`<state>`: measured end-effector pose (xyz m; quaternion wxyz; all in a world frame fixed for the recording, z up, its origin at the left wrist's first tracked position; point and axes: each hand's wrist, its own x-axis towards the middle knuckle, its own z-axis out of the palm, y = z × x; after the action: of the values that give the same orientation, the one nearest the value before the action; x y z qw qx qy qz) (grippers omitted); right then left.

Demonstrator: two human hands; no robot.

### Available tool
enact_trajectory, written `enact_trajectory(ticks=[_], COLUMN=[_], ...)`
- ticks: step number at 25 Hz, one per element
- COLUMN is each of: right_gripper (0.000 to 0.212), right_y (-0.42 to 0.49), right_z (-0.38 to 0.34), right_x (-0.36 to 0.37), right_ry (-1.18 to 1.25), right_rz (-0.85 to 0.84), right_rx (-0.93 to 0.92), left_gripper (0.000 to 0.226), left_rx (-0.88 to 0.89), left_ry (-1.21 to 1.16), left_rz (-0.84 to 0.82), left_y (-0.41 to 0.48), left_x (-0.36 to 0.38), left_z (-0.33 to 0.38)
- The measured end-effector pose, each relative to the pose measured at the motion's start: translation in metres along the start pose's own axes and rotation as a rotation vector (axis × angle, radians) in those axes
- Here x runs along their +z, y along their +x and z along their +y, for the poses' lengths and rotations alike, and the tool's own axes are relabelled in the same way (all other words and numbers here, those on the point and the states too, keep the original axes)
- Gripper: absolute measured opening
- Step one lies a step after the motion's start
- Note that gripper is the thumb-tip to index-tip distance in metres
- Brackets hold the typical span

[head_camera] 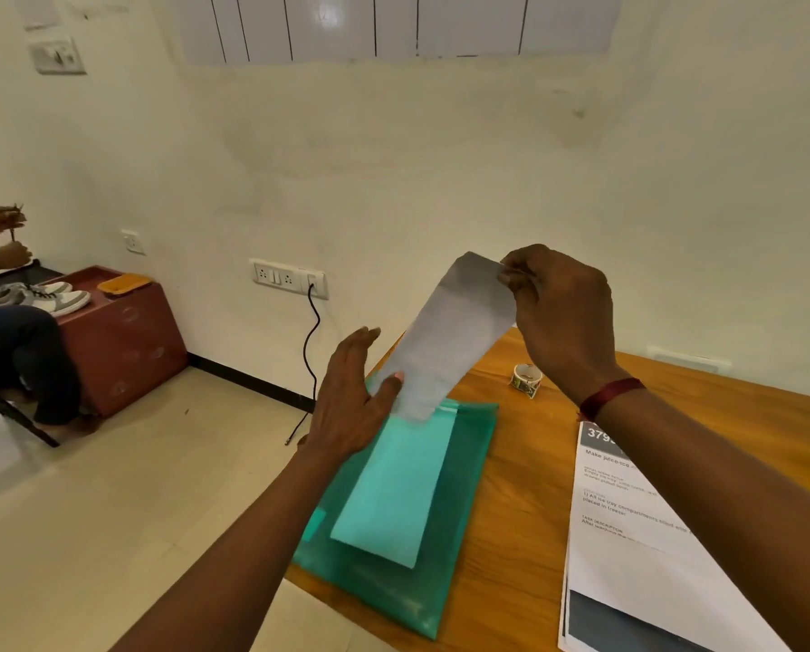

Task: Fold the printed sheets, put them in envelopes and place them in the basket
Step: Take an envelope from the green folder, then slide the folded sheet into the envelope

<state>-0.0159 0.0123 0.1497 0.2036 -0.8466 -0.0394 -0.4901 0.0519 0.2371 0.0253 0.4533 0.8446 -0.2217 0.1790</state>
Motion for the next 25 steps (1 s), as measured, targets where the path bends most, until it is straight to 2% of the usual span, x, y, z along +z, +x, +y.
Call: enact_trajectory(ticks=[3,6,12,15,18,22,25], right_gripper=[0.011,0.007,0.007,0.011,0.015,0.015,0.016], right_y=[-0.012,-0.038,-0.127,-0.172,-0.205,-0.228,-0.232], right_z=[0.001,0.012,0.050,0.066,0.078,0.086,0.092], right_x=[-0.024,-0.046,-0.086,-0.103,-0.125,-0.151,-0.160], right_ry=[0.156,0.283,0.565,0.708,0.749,0.827,0.817], right_rz=[0.021,0.009,0.037,0.074,0.122,0.143,0.246], right_rx=[0.222,0.418,0.948,1.189,1.295,1.304,1.304], left_gripper=[0.081,0.086,0.110,0.111,0.106,0.112,0.122], left_rx=[0.171,0.368,0.459,0.475,0.506,0.546,0.415], left_ry=[-0.021,0.104,0.415,0.523,0.567,0.589,0.513], left_rz=[-0.015,-0.006,-0.226,-0.370,-0.488,-0.552,-0.534], left_y=[-0.003,-0.014,-0.057,-0.072,-0.085,-0.094,-0.100], left_x=[0.006,0.022,0.077,0.102,0.123,0.144,0.153], left_z=[0.042,0.062,0.069,0.081,0.100,0.119,0.137])
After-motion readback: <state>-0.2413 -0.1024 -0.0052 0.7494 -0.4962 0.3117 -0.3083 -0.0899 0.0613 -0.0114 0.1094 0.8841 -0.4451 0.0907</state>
